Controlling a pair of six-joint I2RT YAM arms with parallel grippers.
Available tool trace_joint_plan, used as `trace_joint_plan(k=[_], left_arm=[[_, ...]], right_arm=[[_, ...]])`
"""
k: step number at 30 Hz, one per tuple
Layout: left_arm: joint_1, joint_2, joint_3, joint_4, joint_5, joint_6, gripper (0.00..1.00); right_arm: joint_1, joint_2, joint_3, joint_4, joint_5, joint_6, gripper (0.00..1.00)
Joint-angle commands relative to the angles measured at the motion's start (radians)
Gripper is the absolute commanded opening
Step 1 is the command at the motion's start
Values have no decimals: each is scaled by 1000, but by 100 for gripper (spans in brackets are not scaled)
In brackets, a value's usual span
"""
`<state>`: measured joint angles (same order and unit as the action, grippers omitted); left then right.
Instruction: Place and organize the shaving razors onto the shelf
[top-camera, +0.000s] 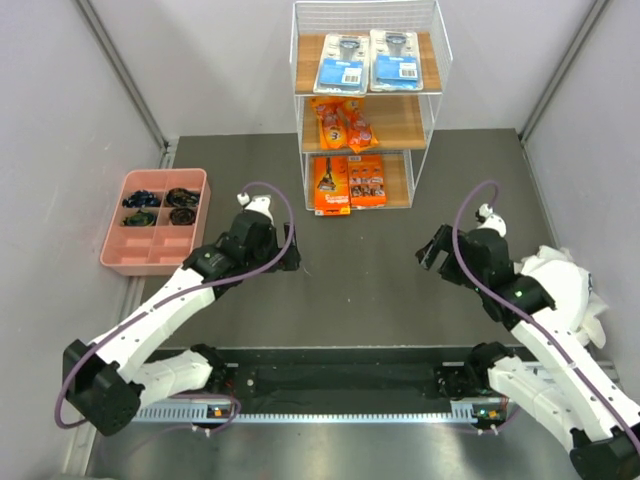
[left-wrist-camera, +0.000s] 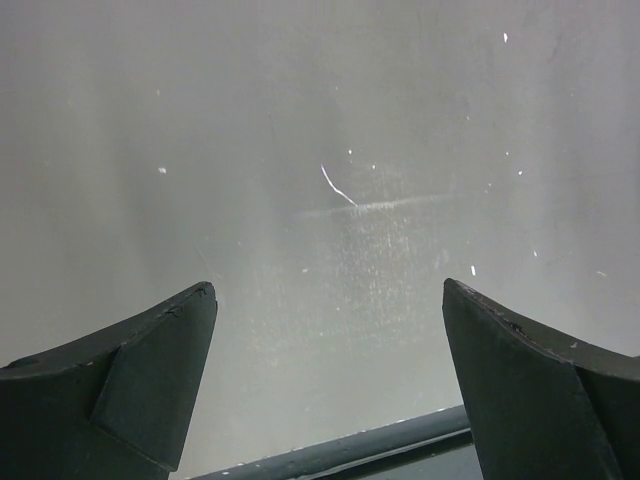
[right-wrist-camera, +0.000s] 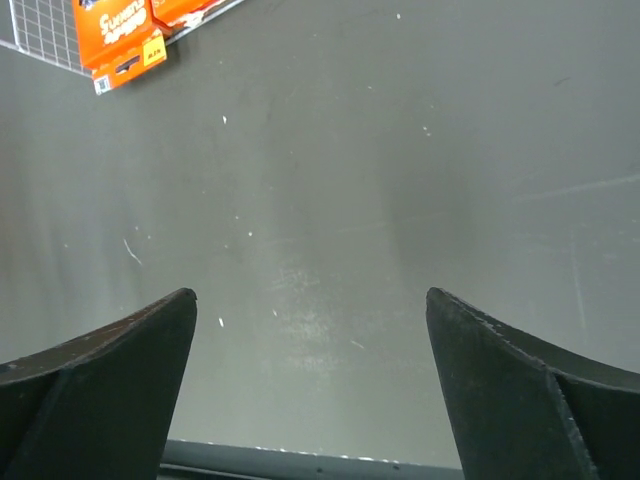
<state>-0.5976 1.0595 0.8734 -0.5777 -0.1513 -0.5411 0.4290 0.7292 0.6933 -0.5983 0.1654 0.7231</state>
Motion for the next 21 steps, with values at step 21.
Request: trace_joint_plan(k=[21], left_arm=[[470,126,22,-27,470,113,99]], right_arm=[[5,-83,-74,-78,49,-30,99]])
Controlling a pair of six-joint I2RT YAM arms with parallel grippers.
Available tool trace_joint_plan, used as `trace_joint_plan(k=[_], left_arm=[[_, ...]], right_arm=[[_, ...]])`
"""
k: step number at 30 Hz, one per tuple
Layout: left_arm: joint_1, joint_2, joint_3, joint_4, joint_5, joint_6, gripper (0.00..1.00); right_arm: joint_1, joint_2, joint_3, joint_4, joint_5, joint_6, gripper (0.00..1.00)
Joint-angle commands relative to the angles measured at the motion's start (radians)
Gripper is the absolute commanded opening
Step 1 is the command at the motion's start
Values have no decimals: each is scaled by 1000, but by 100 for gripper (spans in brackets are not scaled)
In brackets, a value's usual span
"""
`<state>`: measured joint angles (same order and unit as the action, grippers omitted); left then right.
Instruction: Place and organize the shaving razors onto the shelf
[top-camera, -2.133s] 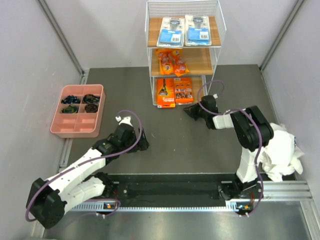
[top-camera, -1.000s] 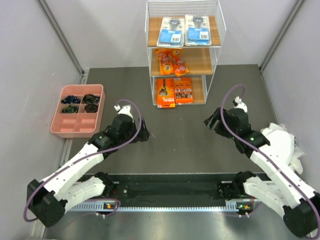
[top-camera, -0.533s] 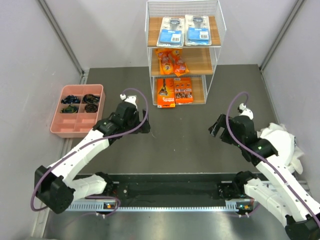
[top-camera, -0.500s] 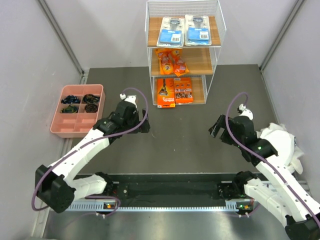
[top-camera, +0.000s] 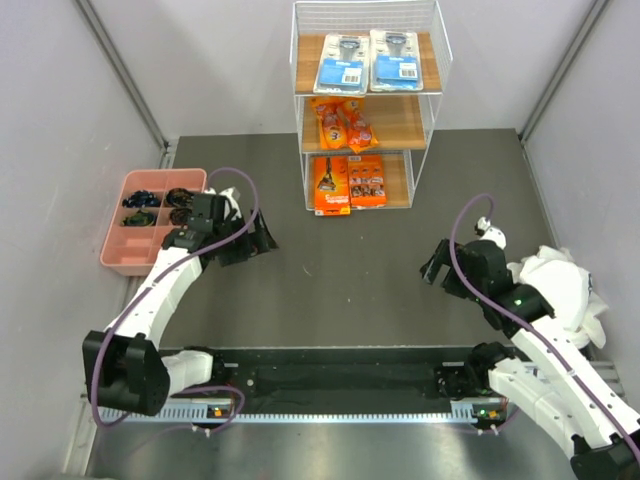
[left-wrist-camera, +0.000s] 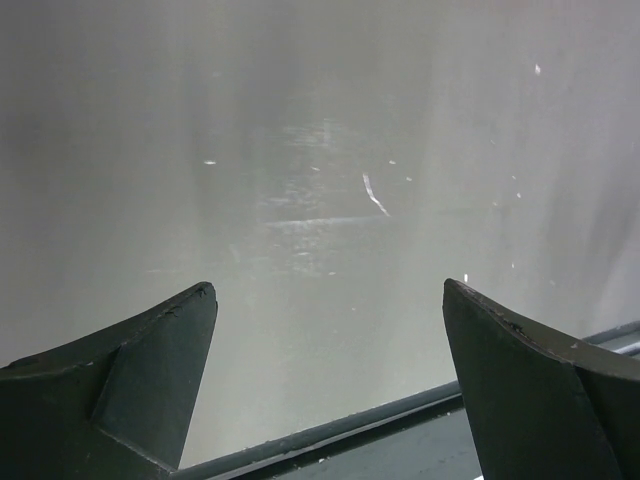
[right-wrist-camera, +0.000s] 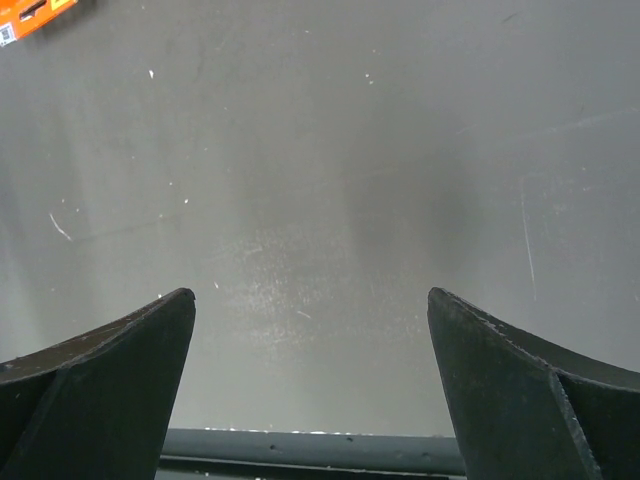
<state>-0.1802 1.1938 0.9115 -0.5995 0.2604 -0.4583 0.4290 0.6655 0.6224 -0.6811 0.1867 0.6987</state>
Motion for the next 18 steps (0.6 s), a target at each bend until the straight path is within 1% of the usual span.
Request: trace_joint_plan(k=[1,5,11,18], left_arm=[[61,-10,-16,-11,53,32,99],[84,-19,-16,-20,36,49,99],[87,-30,-22,-8,56,50,99],[88,-68,-37,10,39,50,99]], right_arm=[[5,-21,-3,6,28,-5,99],[5,-20,-7,6,36,-2,99],[5,-18,-15,17,36,1,99],[5,-12,-18,20,68,12,99]])
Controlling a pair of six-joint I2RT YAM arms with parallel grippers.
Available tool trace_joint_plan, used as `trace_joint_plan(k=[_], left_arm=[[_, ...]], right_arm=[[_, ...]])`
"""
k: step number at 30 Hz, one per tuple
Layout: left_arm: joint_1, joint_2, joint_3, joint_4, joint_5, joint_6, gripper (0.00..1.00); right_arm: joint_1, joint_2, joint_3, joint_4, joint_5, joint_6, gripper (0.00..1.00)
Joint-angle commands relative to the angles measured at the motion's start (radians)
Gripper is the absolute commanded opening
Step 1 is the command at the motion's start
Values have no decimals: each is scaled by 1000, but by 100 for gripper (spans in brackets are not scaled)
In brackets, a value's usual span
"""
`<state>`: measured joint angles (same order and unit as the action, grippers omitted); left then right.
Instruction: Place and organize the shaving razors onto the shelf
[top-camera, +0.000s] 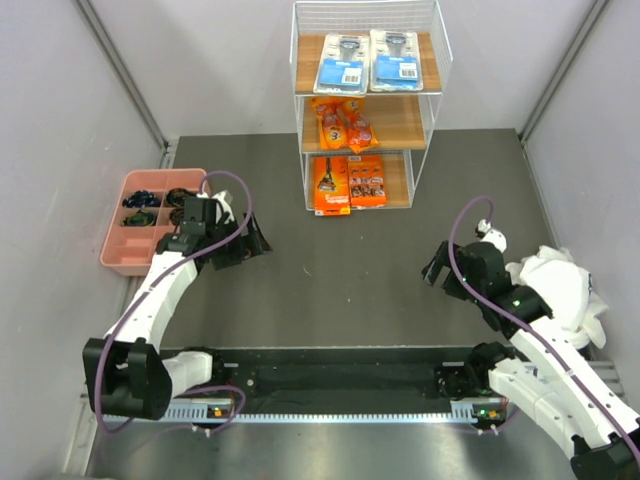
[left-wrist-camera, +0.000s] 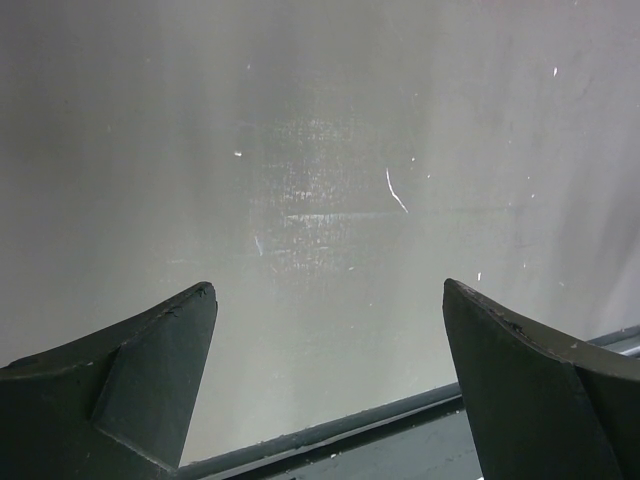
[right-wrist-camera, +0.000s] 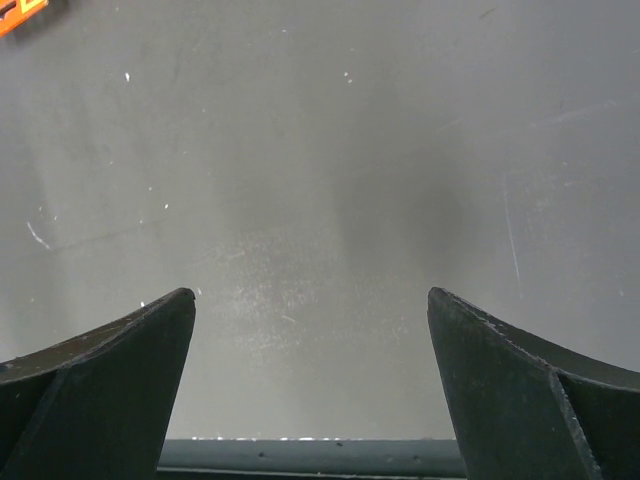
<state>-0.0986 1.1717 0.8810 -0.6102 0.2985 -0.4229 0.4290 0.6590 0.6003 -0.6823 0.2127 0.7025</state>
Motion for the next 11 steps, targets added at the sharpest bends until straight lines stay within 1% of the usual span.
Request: trace_joint_plan(k=[1,5,9,11], left_arm=[[7,-46,-5,21,-8,15,99],[7,-60,-2,26,-32,24,99],[7,-75,-19,67,22,42,99],[7,-81,-19,82,13,44,99]], right_arm=[[5,-4,6,26,45,9,99],[4,16,15,56,45,-12,99],[5,51,27,113,25,-50,99],[5,79,39,150,11,-78,99]])
